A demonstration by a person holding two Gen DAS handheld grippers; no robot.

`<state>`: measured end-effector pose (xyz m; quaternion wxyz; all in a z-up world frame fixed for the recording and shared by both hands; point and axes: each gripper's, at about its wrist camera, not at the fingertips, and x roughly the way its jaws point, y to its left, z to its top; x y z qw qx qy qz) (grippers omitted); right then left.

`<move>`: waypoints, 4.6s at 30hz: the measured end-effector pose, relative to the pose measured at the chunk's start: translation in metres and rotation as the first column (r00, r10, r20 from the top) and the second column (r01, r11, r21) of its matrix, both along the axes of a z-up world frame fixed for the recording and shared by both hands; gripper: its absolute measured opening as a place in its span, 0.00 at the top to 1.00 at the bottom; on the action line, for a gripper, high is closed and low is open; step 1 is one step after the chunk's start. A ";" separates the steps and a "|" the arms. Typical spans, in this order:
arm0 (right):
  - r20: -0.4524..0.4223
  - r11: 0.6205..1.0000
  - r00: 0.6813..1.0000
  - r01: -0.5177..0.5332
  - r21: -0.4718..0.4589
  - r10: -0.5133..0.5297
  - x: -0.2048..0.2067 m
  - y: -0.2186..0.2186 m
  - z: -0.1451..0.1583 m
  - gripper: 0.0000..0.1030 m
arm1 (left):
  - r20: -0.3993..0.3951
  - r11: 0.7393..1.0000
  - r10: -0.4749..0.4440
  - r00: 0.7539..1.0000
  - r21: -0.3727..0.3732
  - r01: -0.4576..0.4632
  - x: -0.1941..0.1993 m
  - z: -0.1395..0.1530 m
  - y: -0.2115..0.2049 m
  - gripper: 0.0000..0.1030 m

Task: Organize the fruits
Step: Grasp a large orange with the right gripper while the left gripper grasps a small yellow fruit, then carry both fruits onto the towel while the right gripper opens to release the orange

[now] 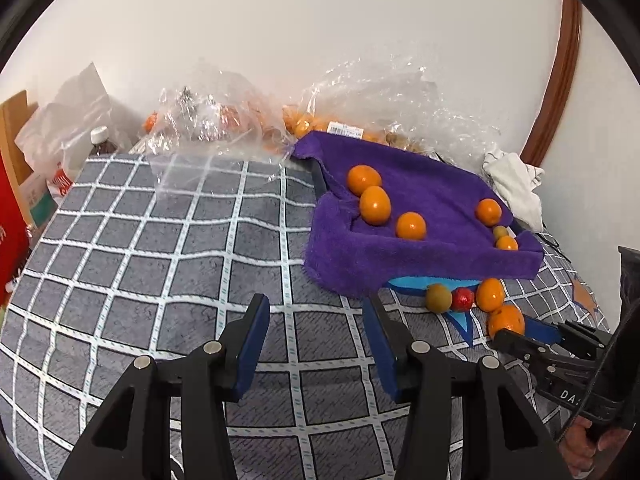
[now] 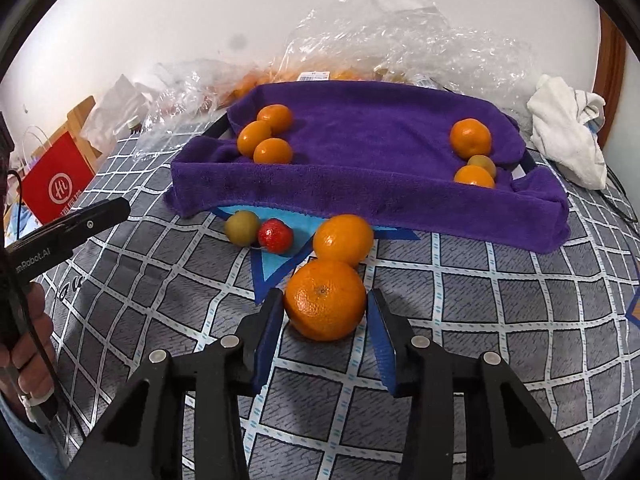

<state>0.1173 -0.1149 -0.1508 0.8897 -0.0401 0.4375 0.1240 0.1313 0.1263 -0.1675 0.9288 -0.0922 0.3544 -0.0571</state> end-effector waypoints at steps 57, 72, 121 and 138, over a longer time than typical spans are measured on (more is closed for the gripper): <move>0.164 0.980 0.967 0.196 0.024 -0.198 -0.046 -0.150 0.031 0.59 | -0.171 0.992 -0.111 0.979 0.041 0.120 0.046 -0.014 -0.098 0.58; 0.163 0.987 0.974 0.157 0.016 -0.158 -0.043 -0.135 0.031 0.59 | -0.102 0.984 -0.175 0.979 -0.001 0.176 0.048 -0.019 -0.109 0.76; 0.061 1.000 0.998 0.001 0.008 -0.001 0.132 -0.062 0.027 0.59 | -0.023 0.998 -0.007 1.000 -0.069 0.006 0.089 0.048 -0.016 0.76; 0.057 1.000 0.998 -0.022 0.000 0.022 0.128 -0.066 0.022 0.55 | -0.097 0.993 -0.111 0.989 -0.057 0.106 0.139 0.038 -0.074 0.76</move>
